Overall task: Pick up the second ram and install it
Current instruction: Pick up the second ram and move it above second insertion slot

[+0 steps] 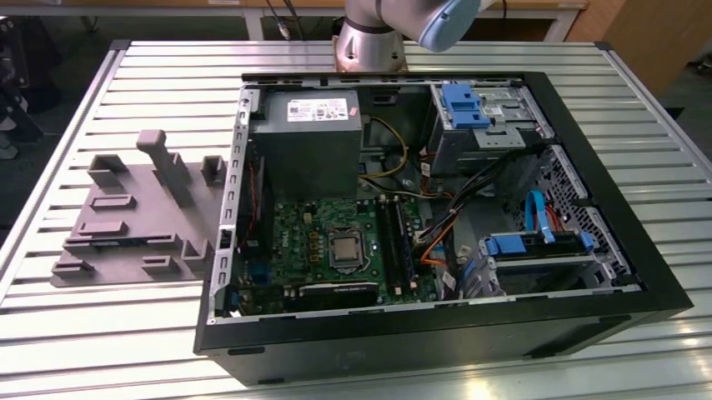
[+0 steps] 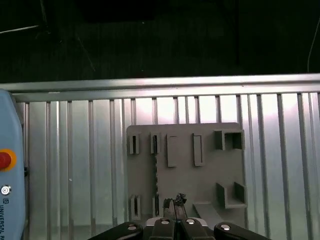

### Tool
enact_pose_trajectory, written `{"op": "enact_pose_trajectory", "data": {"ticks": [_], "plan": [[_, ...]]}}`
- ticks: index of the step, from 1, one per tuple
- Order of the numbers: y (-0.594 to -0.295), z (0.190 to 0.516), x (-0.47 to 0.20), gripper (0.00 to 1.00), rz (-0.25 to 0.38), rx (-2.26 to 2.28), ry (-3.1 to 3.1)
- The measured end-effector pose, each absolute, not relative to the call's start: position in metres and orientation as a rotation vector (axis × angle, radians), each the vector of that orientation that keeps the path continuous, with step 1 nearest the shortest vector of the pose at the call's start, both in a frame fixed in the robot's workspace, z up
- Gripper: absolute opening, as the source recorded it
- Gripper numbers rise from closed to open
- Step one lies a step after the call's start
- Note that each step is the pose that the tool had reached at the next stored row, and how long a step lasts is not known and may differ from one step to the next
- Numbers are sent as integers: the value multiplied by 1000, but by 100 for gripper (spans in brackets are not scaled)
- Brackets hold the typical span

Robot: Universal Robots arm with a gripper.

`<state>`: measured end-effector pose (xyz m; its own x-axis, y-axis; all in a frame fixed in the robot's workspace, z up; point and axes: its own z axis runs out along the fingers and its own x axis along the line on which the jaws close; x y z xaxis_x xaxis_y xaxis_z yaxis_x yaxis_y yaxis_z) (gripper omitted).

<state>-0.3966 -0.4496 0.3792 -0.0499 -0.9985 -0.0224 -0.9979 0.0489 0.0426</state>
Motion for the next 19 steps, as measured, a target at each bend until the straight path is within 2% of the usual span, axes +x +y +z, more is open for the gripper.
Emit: {"op": "enact_pose_trajectory", "data": {"ticks": [8, 9, 10, 17, 18, 19], "plan": [[-450, 376, -397, 11, -64, 2163, -2260], [-450, 375, -397, 11, -62, 2164, -2260], [-450, 374, -397, 17, -61, 2165, -2259], [-450, 367, -397, 18, -51, 2173, -2261], [-450, 366, -397, 25, -49, 2174, -2262], [-450, 365, -397, 25, -48, 2175, -2262]]}}
